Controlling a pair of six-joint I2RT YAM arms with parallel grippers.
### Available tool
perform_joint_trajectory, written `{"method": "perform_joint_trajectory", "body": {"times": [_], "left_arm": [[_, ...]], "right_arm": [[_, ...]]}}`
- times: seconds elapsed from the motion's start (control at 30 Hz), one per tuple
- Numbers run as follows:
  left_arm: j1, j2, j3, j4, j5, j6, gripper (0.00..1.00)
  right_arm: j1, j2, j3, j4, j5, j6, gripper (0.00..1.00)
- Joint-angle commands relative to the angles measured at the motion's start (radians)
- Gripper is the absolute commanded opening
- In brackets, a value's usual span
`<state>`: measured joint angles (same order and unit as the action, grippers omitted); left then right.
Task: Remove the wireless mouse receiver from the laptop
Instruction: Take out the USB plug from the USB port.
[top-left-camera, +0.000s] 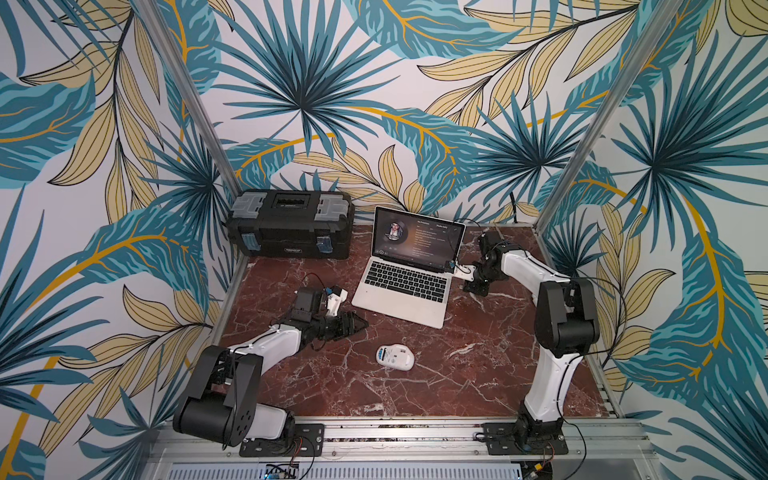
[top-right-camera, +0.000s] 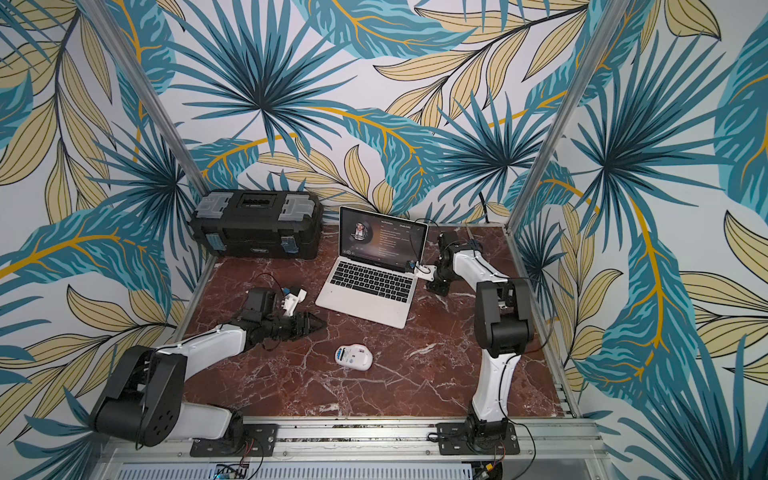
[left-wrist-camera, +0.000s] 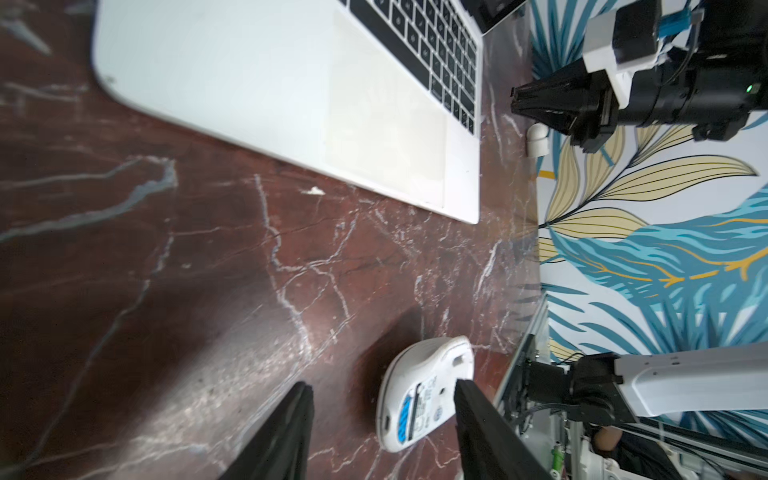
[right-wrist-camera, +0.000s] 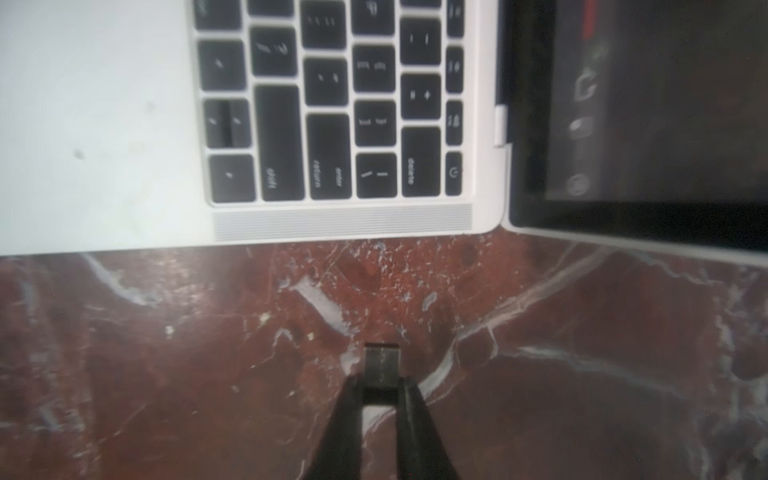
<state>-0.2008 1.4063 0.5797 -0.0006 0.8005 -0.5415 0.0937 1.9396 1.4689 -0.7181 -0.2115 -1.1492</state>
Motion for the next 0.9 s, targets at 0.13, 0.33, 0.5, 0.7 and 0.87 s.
{"method": "perform_joint_trajectory", "body": {"times": [0.13,0.33,0.5,0.7,0.87], "left_arm": [[-0.082,0.006,0.161,0.164,0.151,-0.071,0.58],[-0.145,0.035,0.182,0.398,0.285,-0.287,0.53],[-0.207,0.044,0.234,0.275,0.285,-0.287,0.53],[-0.238,0.061,0.230,0.252,0.285,-0.287,0.53],[-0.262,0.068,0.230,0.321,0.285,-0.287,0.53]], "right_arm": [[0.138,-0.206,-0.027,-0.159,-0.134,0.165,0.00],[0.311,-0.298,-0.041,-0.240,-0.130,0.289,0.00],[0.399,-0.362,-0.037,-0.259,-0.175,0.319,0.00],[0.466,-0.378,-0.028,-0.266,-0.159,0.334,0.00],[0.496,-0.370,-0.014,-0.271,-0.157,0.339,0.00]]}}
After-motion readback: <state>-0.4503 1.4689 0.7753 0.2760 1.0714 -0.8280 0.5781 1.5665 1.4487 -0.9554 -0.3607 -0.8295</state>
